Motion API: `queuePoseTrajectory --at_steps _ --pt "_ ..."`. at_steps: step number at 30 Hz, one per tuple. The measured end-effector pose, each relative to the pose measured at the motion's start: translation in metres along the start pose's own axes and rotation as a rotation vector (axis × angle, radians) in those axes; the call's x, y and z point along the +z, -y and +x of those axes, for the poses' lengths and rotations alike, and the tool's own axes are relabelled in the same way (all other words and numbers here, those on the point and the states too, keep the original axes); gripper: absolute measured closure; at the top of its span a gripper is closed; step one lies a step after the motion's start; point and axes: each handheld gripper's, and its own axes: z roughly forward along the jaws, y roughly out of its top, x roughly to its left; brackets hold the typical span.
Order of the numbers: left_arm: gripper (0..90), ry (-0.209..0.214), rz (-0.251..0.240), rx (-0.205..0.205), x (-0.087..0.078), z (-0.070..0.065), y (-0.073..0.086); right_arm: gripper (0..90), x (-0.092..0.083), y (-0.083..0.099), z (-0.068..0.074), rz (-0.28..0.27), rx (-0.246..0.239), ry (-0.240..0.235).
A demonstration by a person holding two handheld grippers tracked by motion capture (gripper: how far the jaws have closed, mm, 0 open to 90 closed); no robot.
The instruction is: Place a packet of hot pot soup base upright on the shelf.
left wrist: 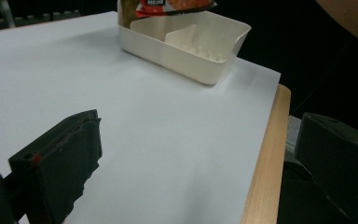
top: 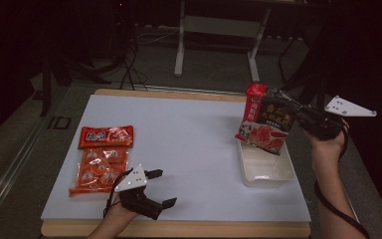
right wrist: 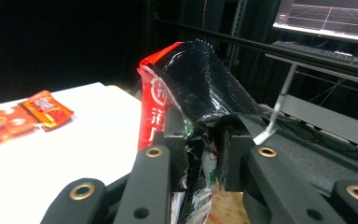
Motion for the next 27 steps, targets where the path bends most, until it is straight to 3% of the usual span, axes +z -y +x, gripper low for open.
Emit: queuePoseTrajectory --at_steps 3,8,19,23,27 --pt "1.4 0.01 0.0 -0.01 -0.001 0.0 0.004 76.8 0.001 0.004 -0.008 0.018 -0.018 0.004" --pt "1.4 0.016 -0.007 -0.031 -0.003 0.001 0.011 76.8 0.003 0.014 -0.023 0.037 0.007 0.008" --pt "1.4 0.009 -0.007 -0.035 -0.002 0.001 0.017 76.8 0.017 0.022 -0.025 0.071 -0.039 0.014" --pt "1.4 0.01 -0.002 -0.032 -0.001 0.001 0.019 76.8 0.026 0.027 -0.027 0.102 -0.022 0.023" --pt "1.4 0.011 -0.012 -0.041 -0.001 0.002 0.02 76.7 0.028 0.031 -0.028 0.101 -0.014 0.001"
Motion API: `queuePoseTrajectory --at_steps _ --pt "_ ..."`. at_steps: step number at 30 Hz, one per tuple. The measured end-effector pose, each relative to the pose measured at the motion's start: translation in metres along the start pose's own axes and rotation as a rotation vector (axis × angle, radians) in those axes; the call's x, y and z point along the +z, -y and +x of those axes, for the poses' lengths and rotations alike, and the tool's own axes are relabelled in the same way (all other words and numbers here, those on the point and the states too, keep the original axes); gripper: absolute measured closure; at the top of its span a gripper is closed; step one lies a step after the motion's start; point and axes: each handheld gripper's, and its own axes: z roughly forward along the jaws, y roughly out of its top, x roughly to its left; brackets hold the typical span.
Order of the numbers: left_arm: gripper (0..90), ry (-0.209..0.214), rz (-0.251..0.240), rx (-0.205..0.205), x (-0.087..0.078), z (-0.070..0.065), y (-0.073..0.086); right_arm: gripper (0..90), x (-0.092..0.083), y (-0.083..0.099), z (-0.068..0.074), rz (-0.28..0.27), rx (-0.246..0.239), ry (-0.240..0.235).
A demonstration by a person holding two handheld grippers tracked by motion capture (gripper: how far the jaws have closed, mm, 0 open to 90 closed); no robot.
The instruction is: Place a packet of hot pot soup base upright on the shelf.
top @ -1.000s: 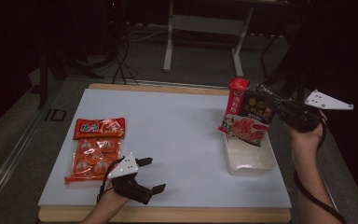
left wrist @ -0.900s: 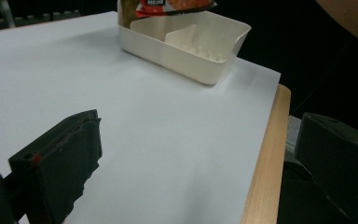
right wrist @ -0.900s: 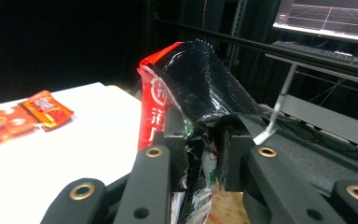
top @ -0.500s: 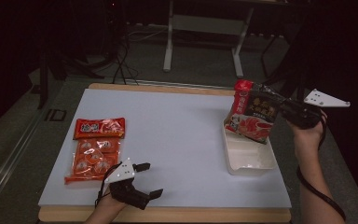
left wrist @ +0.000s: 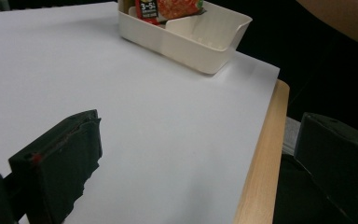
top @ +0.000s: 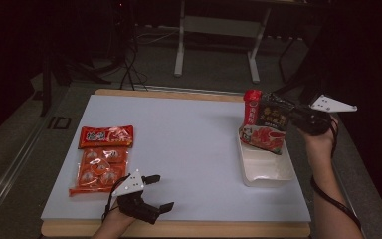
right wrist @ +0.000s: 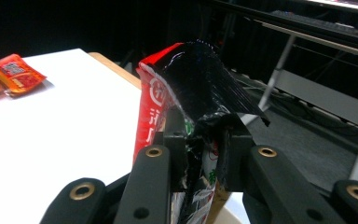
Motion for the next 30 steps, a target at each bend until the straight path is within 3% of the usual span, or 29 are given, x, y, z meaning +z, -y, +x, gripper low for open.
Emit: queuePoseTrajectory --at_steps 6,9,17,21,23,27,30 --pt "1.4 -0.003 0.006 0.004 0.002 0.0 0.001 76.3 0.001 0.007 0.0 0.0 0.023 -0.059" --pt "1.4 0.004 0.008 0.007 0.003 -0.001 0.001 75.9 0.004 0.01 0.002 0.004 0.025 -0.064" --pt "1.4 0.001 -0.008 0.005 0.002 0.0 0.003 75.5 0.002 0.023 0.004 -0.023 0.056 -0.058" --pt "1.4 -0.002 -0.003 0.012 0.001 -0.001 0.003 73.9 0.005 0.037 0.005 0.012 0.073 -0.067" --pt "1.4 -0.004 -0.003 0.011 0.001 0.0 0.004 72.3 0.003 0.041 0.004 -0.002 0.098 -0.075" --pt "1.4 0.003 -0.006 0.004 0.003 0.001 0.004 67.6 0.0 0.039 0.004 0.025 0.119 -0.052" --pt "1.4 0.01 -0.014 0.001 0.004 0.0 0.004 62.5 -0.002 0.034 0.008 0.056 0.167 -0.041"
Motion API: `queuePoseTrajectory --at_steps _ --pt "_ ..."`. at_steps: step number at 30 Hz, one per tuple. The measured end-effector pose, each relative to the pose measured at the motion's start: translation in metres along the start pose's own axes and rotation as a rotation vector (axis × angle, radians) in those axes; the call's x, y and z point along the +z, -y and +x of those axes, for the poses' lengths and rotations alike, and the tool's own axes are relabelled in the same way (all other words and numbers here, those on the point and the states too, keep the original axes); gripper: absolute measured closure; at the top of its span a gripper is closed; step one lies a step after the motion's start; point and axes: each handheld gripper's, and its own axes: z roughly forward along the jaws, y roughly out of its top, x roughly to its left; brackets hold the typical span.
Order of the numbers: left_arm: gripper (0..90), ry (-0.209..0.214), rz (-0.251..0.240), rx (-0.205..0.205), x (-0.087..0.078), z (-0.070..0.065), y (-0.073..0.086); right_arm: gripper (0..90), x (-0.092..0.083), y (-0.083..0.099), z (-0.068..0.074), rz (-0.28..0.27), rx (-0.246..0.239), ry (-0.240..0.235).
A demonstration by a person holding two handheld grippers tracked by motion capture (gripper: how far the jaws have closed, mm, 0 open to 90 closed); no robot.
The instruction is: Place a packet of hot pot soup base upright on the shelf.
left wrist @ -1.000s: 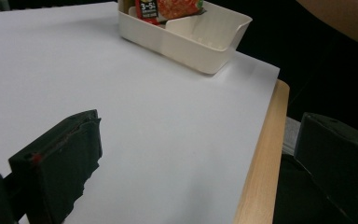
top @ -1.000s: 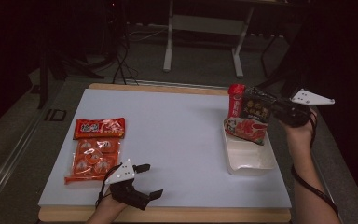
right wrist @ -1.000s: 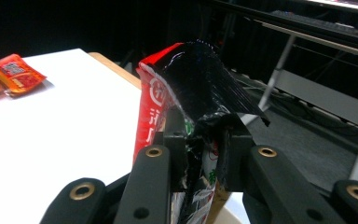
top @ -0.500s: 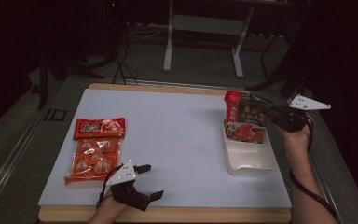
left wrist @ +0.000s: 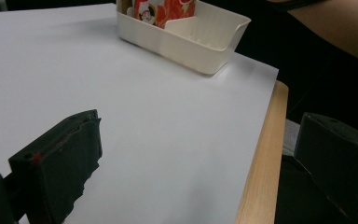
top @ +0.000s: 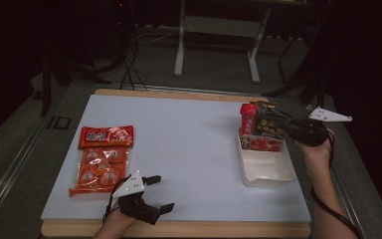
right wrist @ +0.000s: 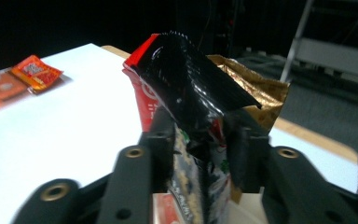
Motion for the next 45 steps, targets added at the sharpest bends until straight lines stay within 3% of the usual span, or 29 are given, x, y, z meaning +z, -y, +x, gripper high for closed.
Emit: queuePoseTrajectory --at_steps 3,7,14,17,20,24,26,28,34,41,45 --pt "1.4 -0.003 -0.005 0.007 0.0 -0.001 0.0 56.4 -0.001 -0.002 0.004 0.016 -0.006 -0.005" --pt "1.4 -0.008 -0.013 0.011 -0.001 -0.001 -0.001 47.4 -0.013 -0.013 0.008 -0.062 0.015 -0.017" --pt "1.4 -0.056 0.013 0.062 -0.001 -0.001 -0.002 40.6 -0.03 -0.04 0.022 -0.105 -0.014 0.003" --pt "1.4 -0.049 0.006 0.05 -0.002 -0.001 -0.003 36.2 -0.031 -0.049 0.034 -0.107 -0.022 0.0" --pt "1.5 -0.045 -0.005 0.031 -0.003 0.0 -0.004 22.8 -0.03 -0.056 0.05 -0.128 -0.015 -0.018" --pt "1.5 -0.043 -0.039 0.0 -0.008 0.001 -0.005 13.4 -0.026 -0.057 0.063 -0.132 -0.028 -0.015" --pt "1.4 -0.067 -0.044 -0.003 -0.011 0.0 -0.007 12.7 -0.024 -0.055 0.072 -0.136 -0.036 -0.012" --pt "1.4 -0.097 -0.015 -0.005 -0.014 -0.001 -0.01 11.4 -0.022 -0.053 0.08 -0.138 -0.04 -0.034" --pt "1.5 -0.12 0.029 0.019 -0.026 0.001 -0.017 13.3 -0.015 -0.044 0.102 -0.097 -0.081 -0.102" --pt "4.0 -0.161 0.042 -0.003 -0.043 0.01 -0.021 13.8 -0.011 -0.028 0.122 -0.071 -0.083 -0.185" --pt "11.2 -0.194 0.058 0.007 -0.057 0.015 -0.02 13.8 -0.015 -0.021 0.132 -0.073 -0.067 -0.219"
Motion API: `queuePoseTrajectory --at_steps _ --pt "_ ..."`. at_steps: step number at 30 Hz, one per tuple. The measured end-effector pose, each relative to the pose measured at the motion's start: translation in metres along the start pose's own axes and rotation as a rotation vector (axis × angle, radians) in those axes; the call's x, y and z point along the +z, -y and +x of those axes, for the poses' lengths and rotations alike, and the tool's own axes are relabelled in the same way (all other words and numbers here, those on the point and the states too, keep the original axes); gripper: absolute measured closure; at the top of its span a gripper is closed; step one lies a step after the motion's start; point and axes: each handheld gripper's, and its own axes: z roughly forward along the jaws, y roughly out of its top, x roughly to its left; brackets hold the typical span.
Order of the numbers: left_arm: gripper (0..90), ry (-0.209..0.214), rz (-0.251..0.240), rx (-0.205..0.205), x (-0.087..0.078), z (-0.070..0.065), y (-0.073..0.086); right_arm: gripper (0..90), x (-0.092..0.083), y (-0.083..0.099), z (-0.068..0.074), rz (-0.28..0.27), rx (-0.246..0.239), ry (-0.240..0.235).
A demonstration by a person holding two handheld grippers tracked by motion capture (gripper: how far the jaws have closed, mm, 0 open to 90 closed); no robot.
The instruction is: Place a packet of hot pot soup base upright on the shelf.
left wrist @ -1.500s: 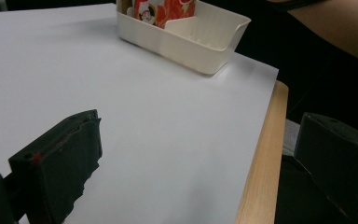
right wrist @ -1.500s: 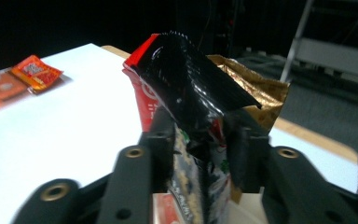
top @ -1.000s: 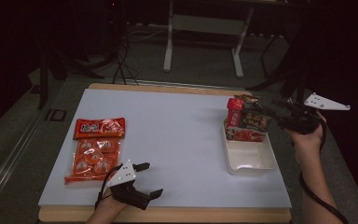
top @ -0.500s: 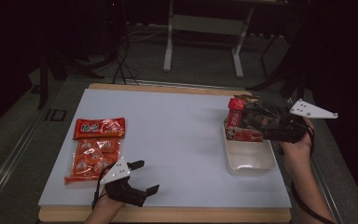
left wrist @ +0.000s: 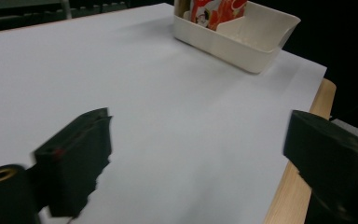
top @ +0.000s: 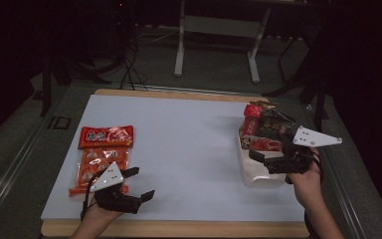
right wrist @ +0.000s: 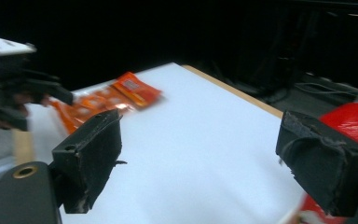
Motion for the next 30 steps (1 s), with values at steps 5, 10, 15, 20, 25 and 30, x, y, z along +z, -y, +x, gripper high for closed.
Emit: queuePoseTrajectory --at_steps 5,10,15,20,25,30 --pt "18.4 -0.056 0.019 0.002 -0.015 0.012 0.002 13.8 -0.003 0.007 0.013 0.01 -0.02 -0.01" --pt "30.4 -0.096 0.022 -0.021 -0.027 0.026 0.007 13.8 -0.004 0.019 0.026 -0.017 -0.004 -0.039" --pt "40.8 -0.176 0.04 -0.057 -0.037 0.04 0.014 13.8 -0.005 0.031 0.038 -0.02 0.008 -0.072" --pt "50.1 -0.27 0.058 -0.107 -0.049 0.06 0.019 13.8 -0.007 0.046 0.049 -0.001 0.015 -0.092" --pt "71.1 -0.371 0.075 -0.142 -0.06 0.083 0.022 13.8 -0.01 0.057 0.055 0.014 0.021 -0.106" --pt "80.5 -0.44 0.085 -0.181 -0.065 0.106 0.024 13.8 -0.014 0.06 0.058 0.002 0.012 -0.105"
